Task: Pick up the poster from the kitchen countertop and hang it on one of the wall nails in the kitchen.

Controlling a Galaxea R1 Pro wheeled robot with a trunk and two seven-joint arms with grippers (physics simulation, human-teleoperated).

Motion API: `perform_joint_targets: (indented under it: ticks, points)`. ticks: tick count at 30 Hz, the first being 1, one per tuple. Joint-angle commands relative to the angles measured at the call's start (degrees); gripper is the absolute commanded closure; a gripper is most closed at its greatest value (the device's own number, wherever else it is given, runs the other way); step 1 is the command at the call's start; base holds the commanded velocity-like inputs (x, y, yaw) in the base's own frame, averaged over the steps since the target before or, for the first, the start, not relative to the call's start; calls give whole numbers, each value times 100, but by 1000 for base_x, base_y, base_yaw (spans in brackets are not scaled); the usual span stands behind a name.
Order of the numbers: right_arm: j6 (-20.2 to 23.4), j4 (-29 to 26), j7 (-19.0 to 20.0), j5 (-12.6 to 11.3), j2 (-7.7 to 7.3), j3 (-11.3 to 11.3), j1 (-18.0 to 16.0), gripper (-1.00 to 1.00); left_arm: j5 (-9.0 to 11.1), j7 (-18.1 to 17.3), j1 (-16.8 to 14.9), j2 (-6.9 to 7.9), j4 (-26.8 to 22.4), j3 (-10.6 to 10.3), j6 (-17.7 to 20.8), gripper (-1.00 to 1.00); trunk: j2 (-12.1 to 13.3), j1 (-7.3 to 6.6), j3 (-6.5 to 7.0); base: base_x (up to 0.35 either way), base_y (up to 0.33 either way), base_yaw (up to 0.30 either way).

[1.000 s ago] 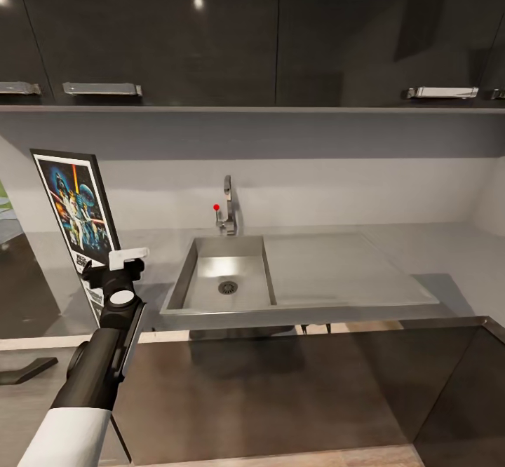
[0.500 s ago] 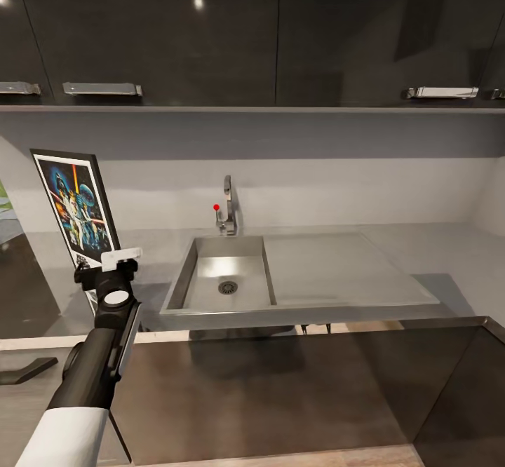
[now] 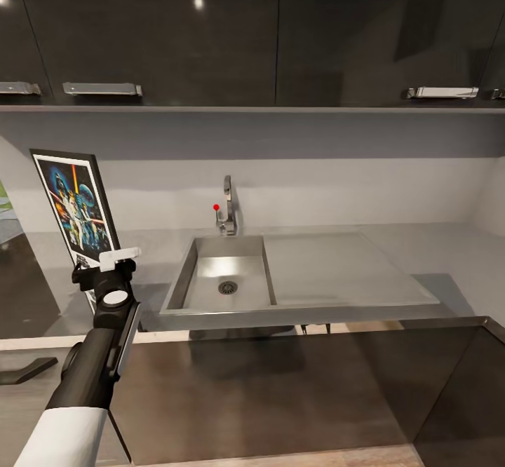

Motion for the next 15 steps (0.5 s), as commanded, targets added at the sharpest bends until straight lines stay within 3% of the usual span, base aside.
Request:
perform_joint_targets:
  ticks: [1, 11, 12, 15]
  points:
    - [-18, 4, -2, 6, -1, 3, -3, -100, -51, 0, -4, 2, -4, -6, 48, -100, -3, 0, -6, 0, 0, 0]
    - [-16, 5, -2, 6, -1, 4, -3, -100, -51, -8, -4, 5, 6, -10, 71, -100, -3, 0, -6, 0, 0, 0]
    - [-17, 5, -2, 6, -1, 6, -3, -100, -51, -8, -4, 2, 12, -12, 77, 100, -3, 0, -6, 0, 0, 0]
    - [-18, 6, -2, 6, -1, 5, -3, -100, -51, -6, -4, 1, 22, -15, 80, 100, -3, 0, -6, 0, 0, 0]
